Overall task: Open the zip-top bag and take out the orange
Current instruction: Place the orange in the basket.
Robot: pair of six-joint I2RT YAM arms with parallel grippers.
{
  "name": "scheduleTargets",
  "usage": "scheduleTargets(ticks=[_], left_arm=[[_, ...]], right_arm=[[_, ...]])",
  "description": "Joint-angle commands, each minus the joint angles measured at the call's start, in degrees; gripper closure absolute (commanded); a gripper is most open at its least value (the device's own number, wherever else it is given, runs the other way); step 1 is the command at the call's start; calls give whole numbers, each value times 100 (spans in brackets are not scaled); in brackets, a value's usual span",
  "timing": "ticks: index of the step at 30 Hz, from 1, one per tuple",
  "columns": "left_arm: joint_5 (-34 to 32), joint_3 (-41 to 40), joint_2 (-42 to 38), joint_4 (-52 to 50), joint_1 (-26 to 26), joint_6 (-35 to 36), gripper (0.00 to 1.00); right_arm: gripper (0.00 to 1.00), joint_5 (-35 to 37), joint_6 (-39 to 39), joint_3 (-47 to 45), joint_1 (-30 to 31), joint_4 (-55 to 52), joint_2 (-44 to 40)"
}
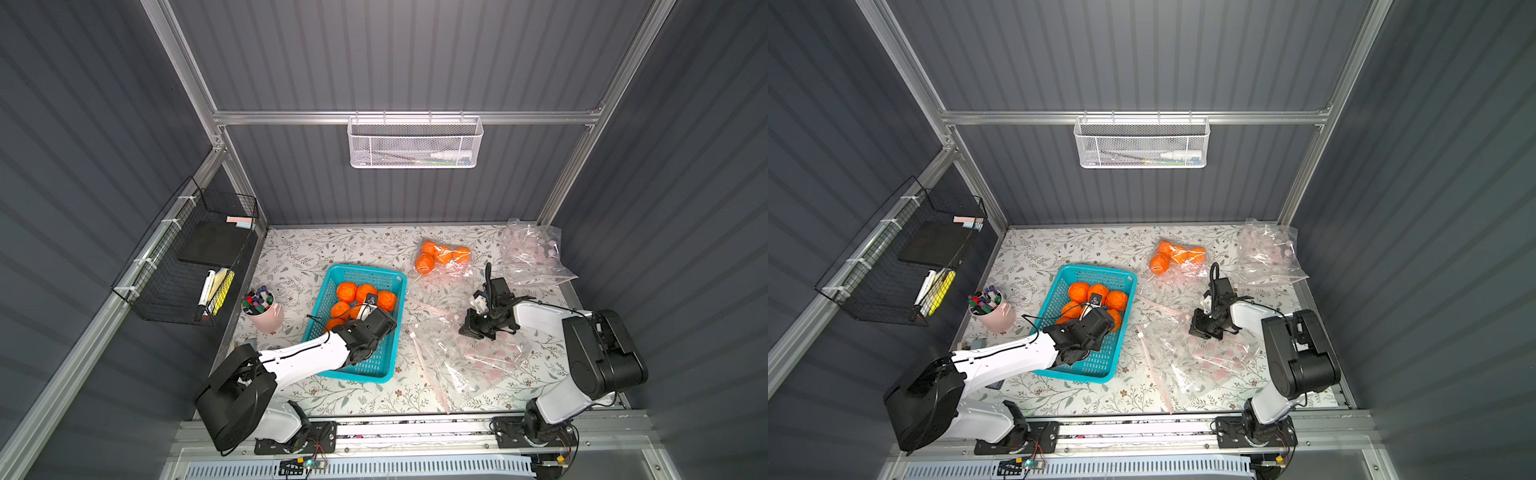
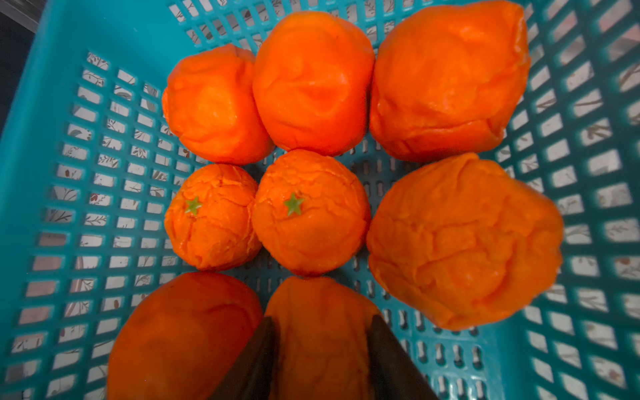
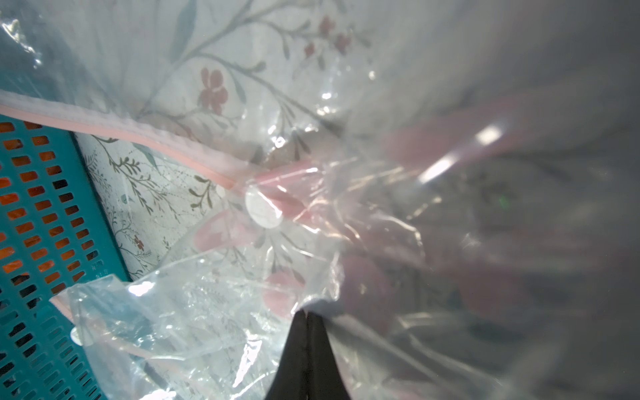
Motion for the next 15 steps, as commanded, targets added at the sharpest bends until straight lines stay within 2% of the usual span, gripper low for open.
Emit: scheduleTargets(ticks=[1, 4, 5, 6, 8, 11, 15], left_arm=[[-97, -12, 124, 160, 86, 186, 45], [-10, 123, 130, 136, 94, 271, 33], [-4, 184, 112, 89, 90, 285, 23], [-23, 242, 87, 23, 94, 293, 19], [-49, 371, -13, -115, 96, 327, 14], [-18, 581, -267, -328, 100, 337, 12], [115, 789, -603, -513, 98, 321, 11]], right_arm=[[96, 97, -47, -35, -29, -89, -121], [90, 76, -32, 43, -29, -238, -422], [84, 75, -72, 136, -29, -410, -567], [80, 121, -118, 232, -29, -581, -720], [66, 453, -226, 471, -29, -1121, -1139], [45, 1552, -315, 814, -29, -1870, -1729], [32, 3364, -286, 955, -57, -2569, -2319]])
